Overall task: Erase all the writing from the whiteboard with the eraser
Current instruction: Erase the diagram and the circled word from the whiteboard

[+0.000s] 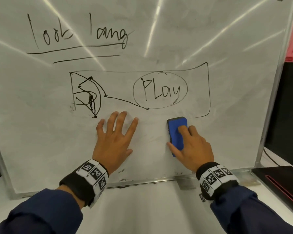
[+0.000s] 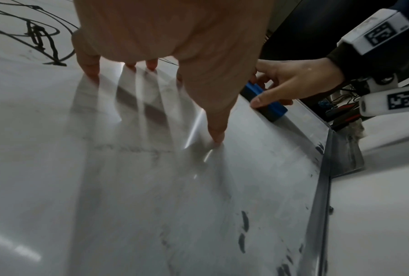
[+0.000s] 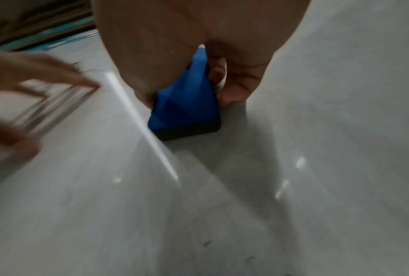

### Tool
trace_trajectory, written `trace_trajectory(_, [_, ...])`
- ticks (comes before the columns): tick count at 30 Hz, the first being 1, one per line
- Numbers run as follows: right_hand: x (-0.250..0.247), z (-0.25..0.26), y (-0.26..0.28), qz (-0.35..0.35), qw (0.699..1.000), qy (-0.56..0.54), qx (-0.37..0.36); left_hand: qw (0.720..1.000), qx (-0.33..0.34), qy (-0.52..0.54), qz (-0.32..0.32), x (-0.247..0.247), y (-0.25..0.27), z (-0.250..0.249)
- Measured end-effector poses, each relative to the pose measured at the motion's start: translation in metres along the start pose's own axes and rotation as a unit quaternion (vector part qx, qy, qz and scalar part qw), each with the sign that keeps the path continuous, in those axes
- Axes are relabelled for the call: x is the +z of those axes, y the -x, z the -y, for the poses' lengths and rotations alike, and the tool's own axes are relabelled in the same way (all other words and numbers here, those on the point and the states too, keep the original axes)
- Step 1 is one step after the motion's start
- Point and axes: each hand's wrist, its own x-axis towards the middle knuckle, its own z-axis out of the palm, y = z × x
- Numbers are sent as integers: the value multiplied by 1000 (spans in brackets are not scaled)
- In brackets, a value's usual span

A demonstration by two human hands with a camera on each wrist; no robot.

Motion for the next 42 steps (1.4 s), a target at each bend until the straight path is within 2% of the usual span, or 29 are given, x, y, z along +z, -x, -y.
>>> trace_trajectory(3, [-2,-8,-1,-49,996,-55,56,1000,-8,3,1,0,1,-4])
trace_trajectory(7, [5,-3,7,-26,999,-26,-7,1000,-26,11,3,3,0,-11])
trace_trajectory(11, [1,-25,2,-72,990,-89,83,999,-37,20,6,5,1,-16])
trace_trajectory(15, [1,-33,6,-54,997,-55,20,999,-42,22,2,7,0,-20])
trace_trajectory(19, [-5,-46,1,-87,984,-121,103,999,-46,22,9,9,2,-20])
trace_trajectory(23, [-2,-44,6,-59,995,-78,24,998,-51,22,11,10,2,-23])
trace_trajectory(27, [-6,-50,-2,-111,970,-173,133,998,-52,26,8,10,1,-23])
trace_trajectory(31, [-11,-45,-4,-73,992,-90,46,997,-64,32,6,10,-1,-26])
trace_trajectory(35, [-25,-57,-20,-118,975,-143,123,997,-73,36,-2,7,-4,-28])
trace_trajectory(40, [-32,-58,-24,-84,991,-87,63,996,-76,37,-11,5,-6,-29])
trace_trajectory(42, [-36,-65,-27,-93,987,-108,70,997,-77,32,-7,2,-6,-28])
